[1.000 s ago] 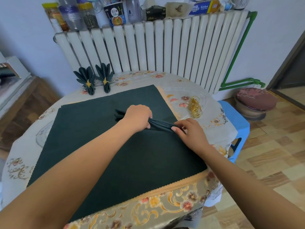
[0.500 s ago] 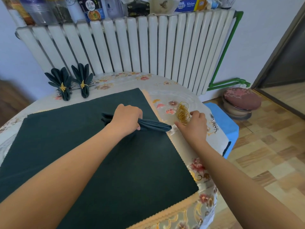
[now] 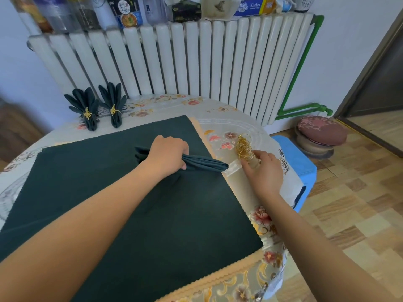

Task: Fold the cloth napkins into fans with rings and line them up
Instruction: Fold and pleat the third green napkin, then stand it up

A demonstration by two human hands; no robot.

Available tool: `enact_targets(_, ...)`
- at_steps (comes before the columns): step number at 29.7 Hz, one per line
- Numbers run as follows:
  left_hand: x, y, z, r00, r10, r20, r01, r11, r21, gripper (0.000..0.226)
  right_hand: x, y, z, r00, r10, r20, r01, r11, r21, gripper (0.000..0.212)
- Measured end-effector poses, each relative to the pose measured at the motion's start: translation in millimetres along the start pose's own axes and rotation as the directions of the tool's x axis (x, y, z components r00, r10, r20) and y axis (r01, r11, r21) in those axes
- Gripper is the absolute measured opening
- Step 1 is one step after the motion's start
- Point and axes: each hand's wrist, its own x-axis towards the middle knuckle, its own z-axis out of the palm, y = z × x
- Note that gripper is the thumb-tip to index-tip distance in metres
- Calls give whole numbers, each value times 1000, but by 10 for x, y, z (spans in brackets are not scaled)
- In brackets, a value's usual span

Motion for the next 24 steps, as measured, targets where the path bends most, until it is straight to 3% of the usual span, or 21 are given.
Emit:
enact_targets(4, -185, -37, -42, 999, -42, 6, 42, 986, -162, 20, -260, -49, -213, 987, 0, 158, -64, 913, 402, 38)
enact_targets(7, -368, -77, -86, 998, -56, 26, 60, 980, -188, 19, -492, -115, -350, 954, -60, 294, -108, 847, 521, 36)
enact_targets(14, -825, -123, -244, 996, -55, 66, 69, 966, -249, 20, -852, -335, -521, 895, -217, 390, -26, 847, 531, 34)
enact_targets(24, -1484, -9, -450, 1000, -8, -18, 2, 959, -284, 17, -1331, -926, -726, 817, -426, 389, 294, 888, 355, 37)
